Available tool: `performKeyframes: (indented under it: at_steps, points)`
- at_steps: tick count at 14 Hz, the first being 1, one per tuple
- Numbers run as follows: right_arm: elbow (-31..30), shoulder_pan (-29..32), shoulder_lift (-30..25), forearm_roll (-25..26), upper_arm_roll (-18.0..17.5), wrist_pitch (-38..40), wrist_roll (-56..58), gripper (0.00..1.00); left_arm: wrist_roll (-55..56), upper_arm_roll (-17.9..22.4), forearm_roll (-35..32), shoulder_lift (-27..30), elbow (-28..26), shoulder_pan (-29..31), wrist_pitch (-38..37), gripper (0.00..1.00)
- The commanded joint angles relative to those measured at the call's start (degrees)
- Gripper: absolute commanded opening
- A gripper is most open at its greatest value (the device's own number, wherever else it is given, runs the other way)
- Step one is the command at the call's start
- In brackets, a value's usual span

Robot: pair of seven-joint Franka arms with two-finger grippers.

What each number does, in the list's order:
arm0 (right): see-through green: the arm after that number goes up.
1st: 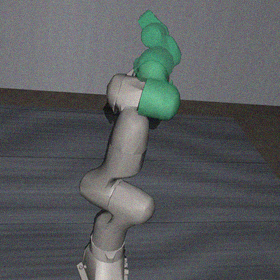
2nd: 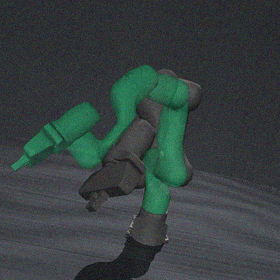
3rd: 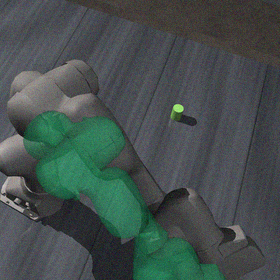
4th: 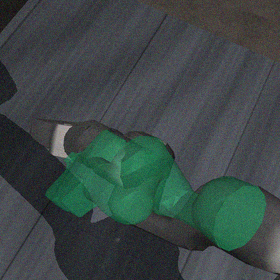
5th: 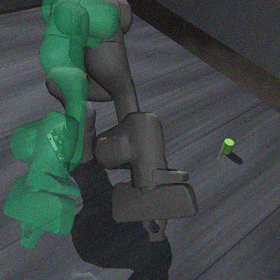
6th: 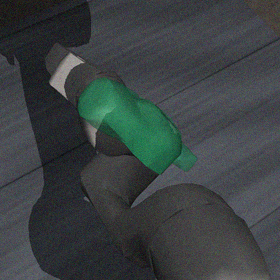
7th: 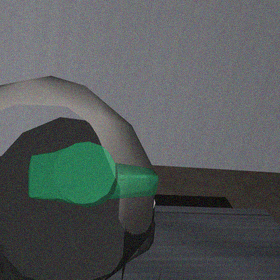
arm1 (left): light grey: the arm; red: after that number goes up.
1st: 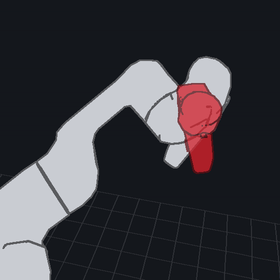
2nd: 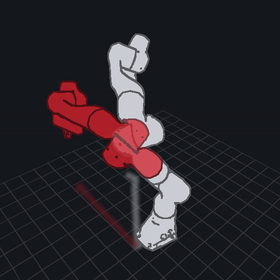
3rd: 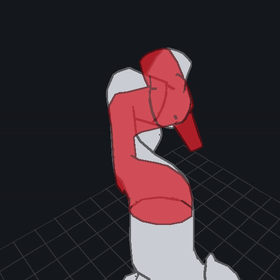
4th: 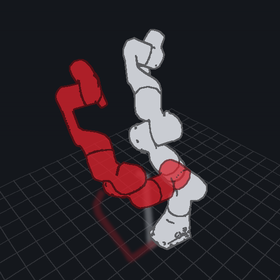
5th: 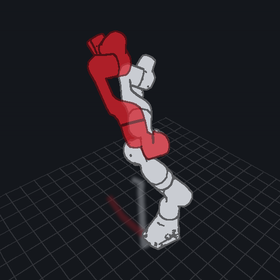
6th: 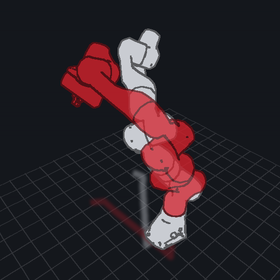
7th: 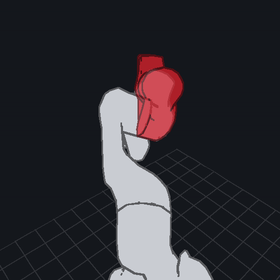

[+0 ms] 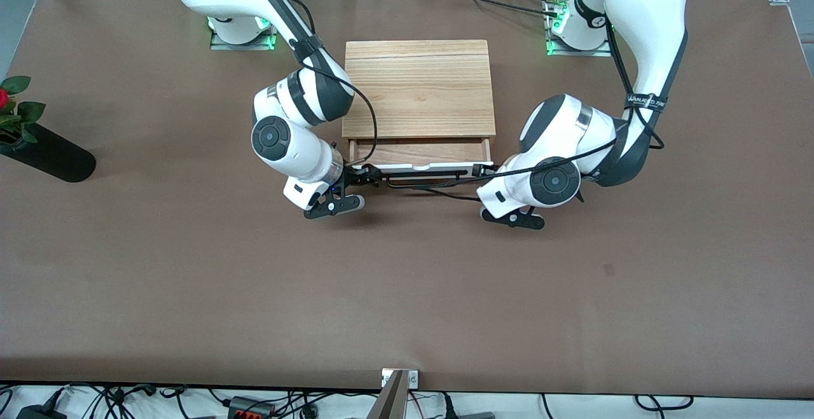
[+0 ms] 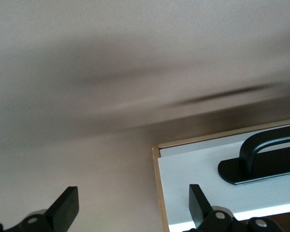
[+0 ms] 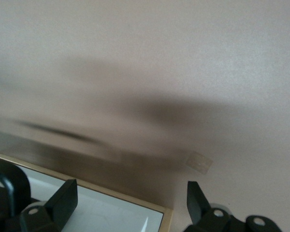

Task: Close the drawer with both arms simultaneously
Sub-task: 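Push the white drawer front into the box with both grippers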

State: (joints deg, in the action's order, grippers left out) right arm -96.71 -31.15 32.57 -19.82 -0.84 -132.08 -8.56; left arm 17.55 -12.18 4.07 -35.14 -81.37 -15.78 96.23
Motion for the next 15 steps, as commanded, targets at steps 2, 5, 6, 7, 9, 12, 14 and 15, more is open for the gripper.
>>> performKeyframes:
  at_steps: [2, 5, 6, 7, 9, 12, 14, 15]
  points:
    - [-2.08, -1.37, -0.67, -0.74, 0.32, 0.07, -0.05, 1.00, 0.55, -0.12, -0.91, -1.06, 0.69, -1.80, -4.11, 1.00]
    - [-2.26, -2.07, -0.84, -0.74, 0.32, 1.03, -0.05, 1.00, 0.55, -0.12, -0.73, -2.12, 0.60, -1.98, -6.83, 1.00]
    - [-2.35, -2.25, -0.76, -0.74, 0.32, 1.56, -0.05, 1.00, 0.55, -0.12, -0.73, -2.38, 0.60, -1.98, -7.10, 1.00]
    - [-2.52, -2.25, -0.84, -0.74, 0.32, 2.78, -0.05, 1.00, 0.55, -0.21, -0.73, -2.82, 0.60, -2.24, -7.54, 1.00]
    - [-2.44, -2.25, -1.02, -0.74, 0.32, 6.47, -0.05, 1.00, 0.55, -0.21, -0.65, -3.26, 0.60, -2.42, -8.07, 1.00]
    - [-2.44, -2.34, -1.46, -0.74, 0.32, 10.87, -0.05, 1.00, 0.55, -0.12, 1.46, -3.53, 0.51, -2.33, -9.03, 1.00]
    - [-2.44, -2.43, -1.81, -0.74, 0.32, 11.67, -0.05, 1.00, 0.55, -0.21, 1.82, -3.79, 0.60, -2.33, -9.74, 1.00]
    - [-2.44, -2.51, -1.90, -0.74, 0.32, 12.02, -0.14, 1.00, 0.64, -0.12, 1.82, -3.79, 0.60, -2.33, -9.74, 1.00]
